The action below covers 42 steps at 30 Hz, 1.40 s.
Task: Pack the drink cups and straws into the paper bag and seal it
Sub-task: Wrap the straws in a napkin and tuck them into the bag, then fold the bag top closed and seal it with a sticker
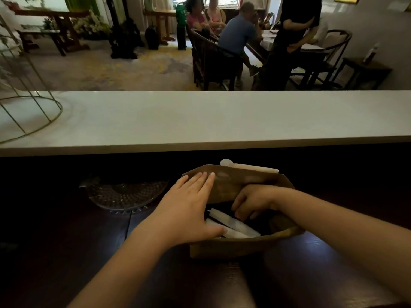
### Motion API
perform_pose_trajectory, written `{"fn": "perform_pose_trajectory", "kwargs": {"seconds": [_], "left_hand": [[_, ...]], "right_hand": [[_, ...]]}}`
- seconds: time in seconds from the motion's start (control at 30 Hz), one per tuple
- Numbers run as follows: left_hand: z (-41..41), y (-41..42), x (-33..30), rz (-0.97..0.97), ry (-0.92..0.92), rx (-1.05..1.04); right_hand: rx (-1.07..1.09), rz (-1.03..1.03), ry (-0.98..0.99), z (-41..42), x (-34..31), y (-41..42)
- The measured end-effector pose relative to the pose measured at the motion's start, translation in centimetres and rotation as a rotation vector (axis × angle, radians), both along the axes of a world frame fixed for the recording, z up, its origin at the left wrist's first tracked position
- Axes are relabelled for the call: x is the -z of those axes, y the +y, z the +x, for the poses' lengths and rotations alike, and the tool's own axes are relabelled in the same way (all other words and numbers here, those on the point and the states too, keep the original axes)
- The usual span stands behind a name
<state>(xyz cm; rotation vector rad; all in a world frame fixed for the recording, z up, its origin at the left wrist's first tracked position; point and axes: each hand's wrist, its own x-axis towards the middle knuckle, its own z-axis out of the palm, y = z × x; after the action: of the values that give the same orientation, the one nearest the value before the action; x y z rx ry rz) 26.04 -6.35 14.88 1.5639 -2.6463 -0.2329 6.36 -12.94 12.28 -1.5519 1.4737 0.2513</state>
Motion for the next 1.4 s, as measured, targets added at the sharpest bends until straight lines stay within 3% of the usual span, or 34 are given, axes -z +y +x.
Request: {"fn": "perform_pose_trajectory", "kwargs": {"seconds": [0.13, 0.27, 0.4, 0.47, 0.57, 0.63, 0.83, 1.13, 1.27, 1.4], "left_hand": [[0.4, -0.4, 0.1, -0.002, 0.04, -0.006], [0.2, -0.5, 0.2, -0.072, 0.206, 0.009], [-0.2, 0.6, 1.0, -0.16, 0.647, -0.081], [0.1, 1.7, 2.3, -0.176, 0.899, -0.209], [0.9, 3.6, 4.8, -0.07, 1.287, -0.38], [1.3, 4.8, 6.3, 0.025, 1.407, -0.414], [0.1, 5.7, 7.4, 0.12, 1.188, -0.438], [-1.0, 2.5, 7.0, 0.001, 1.148, -0.521], [0.4, 0.8, 7.1, -0.177, 1.088, -0.53], [1.8, -0.7, 7.2, 0.006, 1.09, -0.436]], "right_hand": [[0.102, -0.063, -0.231, -0.8, -3.0, 1.5], [0.084, -0.36, -0.405, -2.0, -6.0, 4.4], [0.441, -0.815, -0.876, -4.7, -5.9, 8.7], [0.582, -1.011, -0.853, -6.4, -3.7, 10.4], [0.652, -0.924, -0.82, -7.9, 0.5, 11.8], [0.559, -0.804, -0.795, -8.0, 2.5, 12.3], [0.527, -0.8, -0.648, -7.5, 4.2, 11.9], [0.519, -0.944, -0.664, -7.1, 4.1, 8.2], [0.551, -1.067, -0.635, -7.3, 4.4, 6.2], [0.457, -0.924, -0.632, -8.2, 4.4, 4.9]]}}
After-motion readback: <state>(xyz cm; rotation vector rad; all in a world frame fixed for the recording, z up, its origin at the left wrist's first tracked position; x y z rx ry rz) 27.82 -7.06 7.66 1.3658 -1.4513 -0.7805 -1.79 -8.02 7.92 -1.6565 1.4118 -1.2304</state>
